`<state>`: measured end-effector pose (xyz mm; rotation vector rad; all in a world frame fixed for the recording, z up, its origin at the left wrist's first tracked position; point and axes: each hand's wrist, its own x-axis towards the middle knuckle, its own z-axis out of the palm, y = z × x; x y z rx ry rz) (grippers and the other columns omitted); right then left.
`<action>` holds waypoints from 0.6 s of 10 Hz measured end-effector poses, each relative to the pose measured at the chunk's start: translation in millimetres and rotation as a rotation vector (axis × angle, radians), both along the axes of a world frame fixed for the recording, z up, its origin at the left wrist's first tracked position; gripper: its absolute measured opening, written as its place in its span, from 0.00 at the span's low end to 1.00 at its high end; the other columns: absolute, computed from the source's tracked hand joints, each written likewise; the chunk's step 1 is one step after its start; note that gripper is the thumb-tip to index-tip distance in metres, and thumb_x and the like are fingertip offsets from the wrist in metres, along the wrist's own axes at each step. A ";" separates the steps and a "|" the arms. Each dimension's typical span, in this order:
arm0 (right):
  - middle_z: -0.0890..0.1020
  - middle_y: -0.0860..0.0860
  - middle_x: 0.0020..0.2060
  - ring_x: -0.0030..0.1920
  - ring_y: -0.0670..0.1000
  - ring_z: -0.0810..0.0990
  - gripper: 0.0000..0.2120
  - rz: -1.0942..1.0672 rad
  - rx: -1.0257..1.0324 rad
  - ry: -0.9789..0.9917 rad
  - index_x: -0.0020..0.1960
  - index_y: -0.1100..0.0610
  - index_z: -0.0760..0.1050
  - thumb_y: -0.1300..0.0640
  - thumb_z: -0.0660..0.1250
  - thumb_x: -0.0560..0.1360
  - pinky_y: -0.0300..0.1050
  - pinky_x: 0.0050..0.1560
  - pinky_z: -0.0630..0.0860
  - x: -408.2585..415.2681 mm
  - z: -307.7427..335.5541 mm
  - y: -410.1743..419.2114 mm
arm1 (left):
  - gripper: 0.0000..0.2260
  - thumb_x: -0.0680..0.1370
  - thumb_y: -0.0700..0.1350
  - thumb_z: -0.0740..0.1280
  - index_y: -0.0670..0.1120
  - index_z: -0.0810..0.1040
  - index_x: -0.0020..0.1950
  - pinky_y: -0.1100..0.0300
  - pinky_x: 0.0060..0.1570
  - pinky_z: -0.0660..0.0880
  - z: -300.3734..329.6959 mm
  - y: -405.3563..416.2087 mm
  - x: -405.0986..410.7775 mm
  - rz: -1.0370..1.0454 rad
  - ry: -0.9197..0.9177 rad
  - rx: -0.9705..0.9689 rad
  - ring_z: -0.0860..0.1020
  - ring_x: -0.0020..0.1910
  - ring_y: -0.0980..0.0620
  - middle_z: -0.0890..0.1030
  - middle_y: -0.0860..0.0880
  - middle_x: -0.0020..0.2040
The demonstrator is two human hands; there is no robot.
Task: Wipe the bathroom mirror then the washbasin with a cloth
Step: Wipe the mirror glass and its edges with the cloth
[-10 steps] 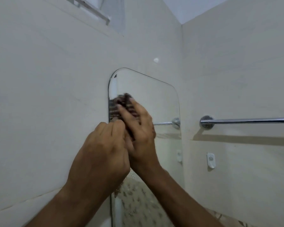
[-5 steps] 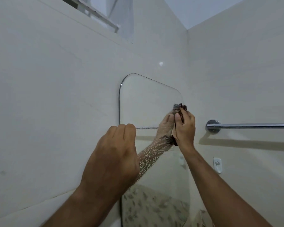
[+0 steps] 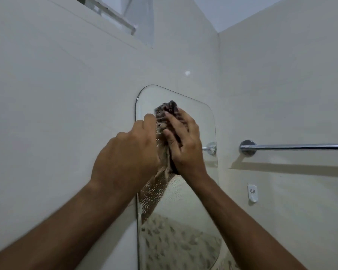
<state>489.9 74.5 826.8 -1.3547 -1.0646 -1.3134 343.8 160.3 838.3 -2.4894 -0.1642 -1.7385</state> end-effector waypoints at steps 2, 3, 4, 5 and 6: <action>0.71 0.56 0.68 0.69 0.56 0.70 0.19 -0.065 0.291 0.429 0.72 0.56 0.72 0.53 0.61 0.83 0.43 0.70 0.64 56.1 38.1 -20.5 | 0.42 0.69 0.56 0.13 0.42 0.64 0.48 0.57 0.27 0.49 3.7 -16.7 -30.0 -0.046 -0.014 0.201 0.54 0.25 0.50 0.59 0.48 0.34; 0.70 0.54 0.70 0.70 0.55 0.68 0.19 -0.077 0.322 0.439 0.72 0.56 0.72 0.53 0.59 0.83 0.39 0.67 0.61 39.8 44.5 -8.9 | 0.34 0.69 0.55 0.19 0.44 0.62 0.48 0.56 0.27 0.49 2.4 -12.5 -24.3 -0.103 -0.028 0.096 0.56 0.26 0.50 0.61 0.49 0.33; 0.68 0.51 0.72 0.71 0.50 0.65 0.19 -0.054 0.206 0.209 0.73 0.51 0.70 0.51 0.58 0.84 0.46 0.71 0.65 -7.0 35.3 12.4 | 0.12 0.79 0.49 0.42 0.46 0.62 0.46 0.61 0.26 0.49 2.1 -4.7 -12.8 -0.123 -0.090 0.099 0.57 0.24 0.55 0.61 0.52 0.31; 0.68 0.51 0.73 0.72 0.50 0.65 0.19 -0.042 0.076 -0.030 0.73 0.51 0.71 0.53 0.61 0.82 0.50 0.73 0.66 -35.7 26.6 24.0 | 0.12 0.83 0.47 0.49 0.43 0.68 0.53 0.64 0.26 0.54 -0.7 -0.6 -10.6 -0.208 -0.167 0.080 0.64 0.25 0.53 0.71 0.49 0.33; 0.69 0.55 0.73 0.72 0.54 0.67 0.19 -0.033 0.027 -0.077 0.72 0.55 0.73 0.56 0.63 0.81 0.57 0.72 0.67 -38.0 17.0 21.5 | 0.08 0.83 0.43 0.55 0.41 0.71 0.56 0.55 0.32 0.60 -3.5 -0.5 -16.7 -0.281 -0.247 0.020 0.70 0.30 0.42 0.73 0.46 0.36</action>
